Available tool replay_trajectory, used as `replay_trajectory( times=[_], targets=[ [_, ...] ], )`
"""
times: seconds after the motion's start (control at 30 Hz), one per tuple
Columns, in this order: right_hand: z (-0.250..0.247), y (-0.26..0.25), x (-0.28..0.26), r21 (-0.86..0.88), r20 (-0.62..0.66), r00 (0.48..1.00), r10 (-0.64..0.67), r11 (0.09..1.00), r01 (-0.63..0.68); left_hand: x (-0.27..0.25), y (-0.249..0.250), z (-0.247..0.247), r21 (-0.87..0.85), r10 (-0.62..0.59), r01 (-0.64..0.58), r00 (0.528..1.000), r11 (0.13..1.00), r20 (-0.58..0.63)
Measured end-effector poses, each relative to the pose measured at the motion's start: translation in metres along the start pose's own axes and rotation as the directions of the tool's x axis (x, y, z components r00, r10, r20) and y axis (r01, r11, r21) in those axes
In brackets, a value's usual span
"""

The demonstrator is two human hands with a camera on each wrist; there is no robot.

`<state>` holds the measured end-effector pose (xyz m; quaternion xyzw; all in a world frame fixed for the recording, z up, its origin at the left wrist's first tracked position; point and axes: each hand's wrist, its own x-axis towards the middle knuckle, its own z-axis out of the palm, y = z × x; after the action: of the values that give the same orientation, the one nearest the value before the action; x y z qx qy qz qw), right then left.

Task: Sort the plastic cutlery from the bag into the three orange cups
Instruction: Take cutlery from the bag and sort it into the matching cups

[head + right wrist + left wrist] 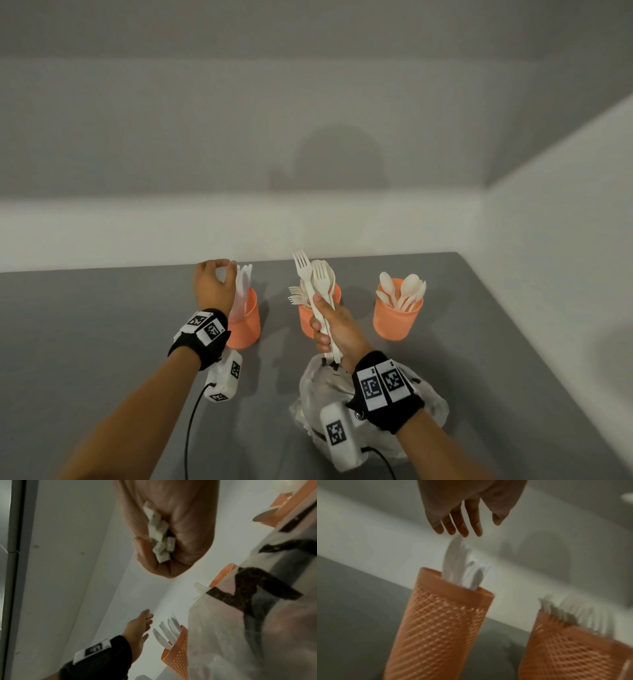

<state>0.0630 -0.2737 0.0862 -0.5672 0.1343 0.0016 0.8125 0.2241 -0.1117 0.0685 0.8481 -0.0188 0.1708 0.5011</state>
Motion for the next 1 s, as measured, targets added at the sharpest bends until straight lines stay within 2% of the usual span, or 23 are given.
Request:
replay_trajectory(
  times=[0.1,0.2,0.23,0.3,0.33,0.37,0.4,0.57,0.67,0.73,0.83,1.0],
  targets=[
    [0.001,0.000,0.001,-0.038,-0.015,0.999,-0.033,0.999,0.032,-0.013,0.027,-0.006,-0.148,0.024,-0.027,1.000,0.989,-0.018],
    [0.006,0.002,0.003,-0.009,-0.002,0.998,-0.055,0.998,0.055,-0.038,0.053,-0.005,-0.322,-0.025,0.082,0.984,0.943,0.178],
    [0.008,0.003,0.004,-0.003,0.000,0.998,-0.061,0.998,0.061,-0.048,0.060,-0.003,-0.339,-0.054,0.151,0.959,0.929,0.278],
    [0.011,0.005,0.003,-0.028,0.002,0.998,-0.068,0.997,0.068,-0.065,0.071,0.000,-0.316,-0.091,0.265,0.877,0.911,0.472],
    [0.013,0.005,0.002,-0.050,0.006,0.997,-0.071,0.996,0.071,-0.073,0.076,0.002,-0.311,-0.086,0.291,0.841,0.905,0.534],
    [0.012,0.006,0.001,-0.068,0.012,0.997,-0.078,0.995,0.078,-0.080,0.080,0.003,-0.320,-0.074,0.299,0.824,0.899,0.561],
    [0.012,0.006,0.000,-0.079,0.012,0.997,-0.082,0.993,0.083,-0.084,0.084,0.004,-0.338,-0.066,0.301,0.826,0.892,0.560],
    [0.010,0.007,-0.009,-0.090,-0.034,0.993,-0.117,0.989,0.113,-0.087,0.091,0.007,-0.341,-0.110,0.281,0.889,0.897,0.444],
    [0.008,0.008,-0.014,-0.122,-0.110,0.985,-0.135,0.985,0.121,-0.085,0.095,0.004,-0.487,-0.181,0.363,0.907,0.794,0.381],
    [0.006,0.011,-0.015,-0.106,-0.162,0.978,-0.128,0.988,0.112,-0.085,0.098,0.001,-0.563,-0.210,0.377,0.917,0.736,0.340],
    [0.004,0.011,-0.017,-0.127,-0.213,0.964,-0.157,0.983,0.132,-0.087,0.098,0.001,-0.526,-0.168,0.324,0.932,0.787,0.323],
    [0.011,0.011,-0.019,-0.182,-0.215,0.947,-0.238,0.963,0.201,-0.106,0.097,0.006,-0.442,-0.070,0.234,0.932,0.866,0.357]
  ],
)
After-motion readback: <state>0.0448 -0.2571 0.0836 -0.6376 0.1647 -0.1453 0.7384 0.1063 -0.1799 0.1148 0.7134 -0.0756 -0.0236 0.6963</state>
